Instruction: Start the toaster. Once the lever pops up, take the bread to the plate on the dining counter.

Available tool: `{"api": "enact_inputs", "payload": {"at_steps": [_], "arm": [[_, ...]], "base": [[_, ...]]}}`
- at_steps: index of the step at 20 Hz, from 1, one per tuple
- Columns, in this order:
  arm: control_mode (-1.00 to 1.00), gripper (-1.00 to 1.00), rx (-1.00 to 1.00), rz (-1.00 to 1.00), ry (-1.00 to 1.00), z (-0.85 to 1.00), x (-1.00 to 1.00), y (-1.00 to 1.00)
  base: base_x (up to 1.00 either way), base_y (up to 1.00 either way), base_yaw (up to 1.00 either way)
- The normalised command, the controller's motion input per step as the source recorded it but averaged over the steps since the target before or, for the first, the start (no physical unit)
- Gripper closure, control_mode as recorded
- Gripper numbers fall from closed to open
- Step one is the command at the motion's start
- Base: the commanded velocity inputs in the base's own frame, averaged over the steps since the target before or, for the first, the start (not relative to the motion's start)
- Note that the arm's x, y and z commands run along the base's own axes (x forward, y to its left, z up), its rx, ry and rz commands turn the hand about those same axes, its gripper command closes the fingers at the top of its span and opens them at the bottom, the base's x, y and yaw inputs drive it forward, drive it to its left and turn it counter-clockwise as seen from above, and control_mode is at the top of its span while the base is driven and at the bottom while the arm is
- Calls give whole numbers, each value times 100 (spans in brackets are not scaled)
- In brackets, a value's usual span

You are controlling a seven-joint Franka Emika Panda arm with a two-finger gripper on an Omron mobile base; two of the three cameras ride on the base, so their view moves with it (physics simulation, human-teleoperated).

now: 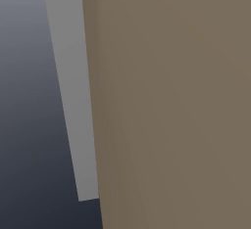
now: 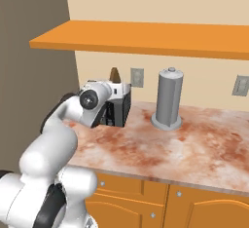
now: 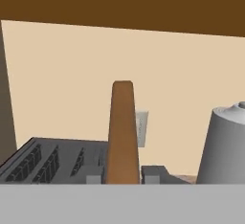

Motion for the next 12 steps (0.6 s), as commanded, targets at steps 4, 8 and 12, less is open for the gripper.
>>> {"api": "enact_inputs", "payload": {"at_steps": [4,8,12], "arm": [[-100,100,0,-1,10,28,-81,-4],[-100,100,0,0,10,8,-91,-1],[-100,100,0,0,11,32,-85,-3]], "base": [[0,0,0],[0,0,0],[0,0,0]]}}
